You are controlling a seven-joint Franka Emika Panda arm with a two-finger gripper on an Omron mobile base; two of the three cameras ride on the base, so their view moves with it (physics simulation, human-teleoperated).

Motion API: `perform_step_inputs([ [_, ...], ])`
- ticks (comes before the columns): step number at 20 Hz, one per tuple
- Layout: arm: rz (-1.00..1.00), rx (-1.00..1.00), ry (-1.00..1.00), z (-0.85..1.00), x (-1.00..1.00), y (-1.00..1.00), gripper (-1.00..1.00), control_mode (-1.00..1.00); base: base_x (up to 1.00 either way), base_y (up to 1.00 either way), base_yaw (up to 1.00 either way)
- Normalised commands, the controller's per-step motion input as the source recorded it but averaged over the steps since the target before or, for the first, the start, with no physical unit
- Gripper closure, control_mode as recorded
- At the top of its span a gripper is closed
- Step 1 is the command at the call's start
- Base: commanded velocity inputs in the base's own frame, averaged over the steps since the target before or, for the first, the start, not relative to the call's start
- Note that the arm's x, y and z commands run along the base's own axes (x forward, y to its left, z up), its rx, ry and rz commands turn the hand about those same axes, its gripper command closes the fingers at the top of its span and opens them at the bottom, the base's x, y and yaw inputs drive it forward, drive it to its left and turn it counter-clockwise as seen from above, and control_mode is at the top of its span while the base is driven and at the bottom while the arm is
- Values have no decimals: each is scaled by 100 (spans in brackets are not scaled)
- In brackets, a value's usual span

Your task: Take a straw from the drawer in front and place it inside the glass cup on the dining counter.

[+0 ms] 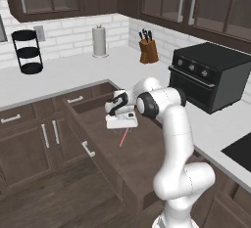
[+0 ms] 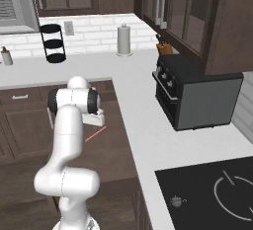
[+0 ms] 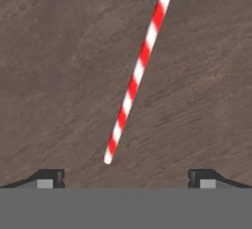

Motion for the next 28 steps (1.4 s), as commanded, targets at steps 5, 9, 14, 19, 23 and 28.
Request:
perform_step_inputs([
  [5, -5, -1, 0, -41, 25, -11, -100, -100, 0, 0, 0],
  [9, -3, 0, 2, -46, 35, -1, -100, -100, 0, 0, 0],
  [14, -2, 0, 0, -30, 34, -1, -100, -100, 0, 0, 0],
  [19, -3, 0, 0, -27, 10, -5, -100, -100, 0, 0, 0],
  [23, -3, 0, 0, -39, -5, 0, 100, -100, 0, 0, 0],
  [28, -3, 0, 0, -38, -10, 0, 100, -100, 0, 0, 0],
])
